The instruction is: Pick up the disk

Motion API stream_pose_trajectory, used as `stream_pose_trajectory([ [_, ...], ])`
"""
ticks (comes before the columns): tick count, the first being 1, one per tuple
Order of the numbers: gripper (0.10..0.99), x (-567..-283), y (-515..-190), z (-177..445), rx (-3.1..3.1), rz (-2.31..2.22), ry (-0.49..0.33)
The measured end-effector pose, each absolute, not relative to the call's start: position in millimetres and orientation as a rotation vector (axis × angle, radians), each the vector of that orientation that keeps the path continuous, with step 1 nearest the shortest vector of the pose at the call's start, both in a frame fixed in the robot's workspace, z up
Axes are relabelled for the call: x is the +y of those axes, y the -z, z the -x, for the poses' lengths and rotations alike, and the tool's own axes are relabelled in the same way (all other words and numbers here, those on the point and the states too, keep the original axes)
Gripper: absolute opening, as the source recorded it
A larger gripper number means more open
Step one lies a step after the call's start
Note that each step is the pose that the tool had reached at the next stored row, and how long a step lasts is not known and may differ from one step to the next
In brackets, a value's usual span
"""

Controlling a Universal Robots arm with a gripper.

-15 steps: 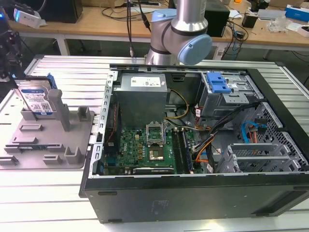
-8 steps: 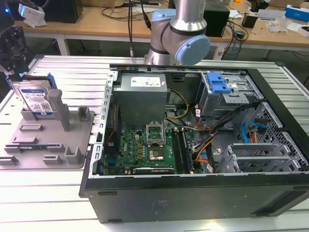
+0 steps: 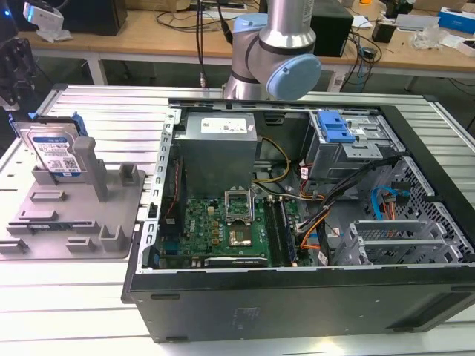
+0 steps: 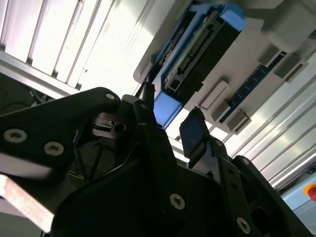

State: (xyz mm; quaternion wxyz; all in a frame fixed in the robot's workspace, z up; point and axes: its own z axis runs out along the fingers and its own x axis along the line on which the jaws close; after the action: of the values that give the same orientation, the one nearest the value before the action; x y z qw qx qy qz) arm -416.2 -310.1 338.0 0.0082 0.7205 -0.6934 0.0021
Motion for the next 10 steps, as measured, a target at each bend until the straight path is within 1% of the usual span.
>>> stream_pose_trajectory([
  [10, 0.482, -312.8, -334.2, 416.7, -2.166, -2.252, -0.007],
])
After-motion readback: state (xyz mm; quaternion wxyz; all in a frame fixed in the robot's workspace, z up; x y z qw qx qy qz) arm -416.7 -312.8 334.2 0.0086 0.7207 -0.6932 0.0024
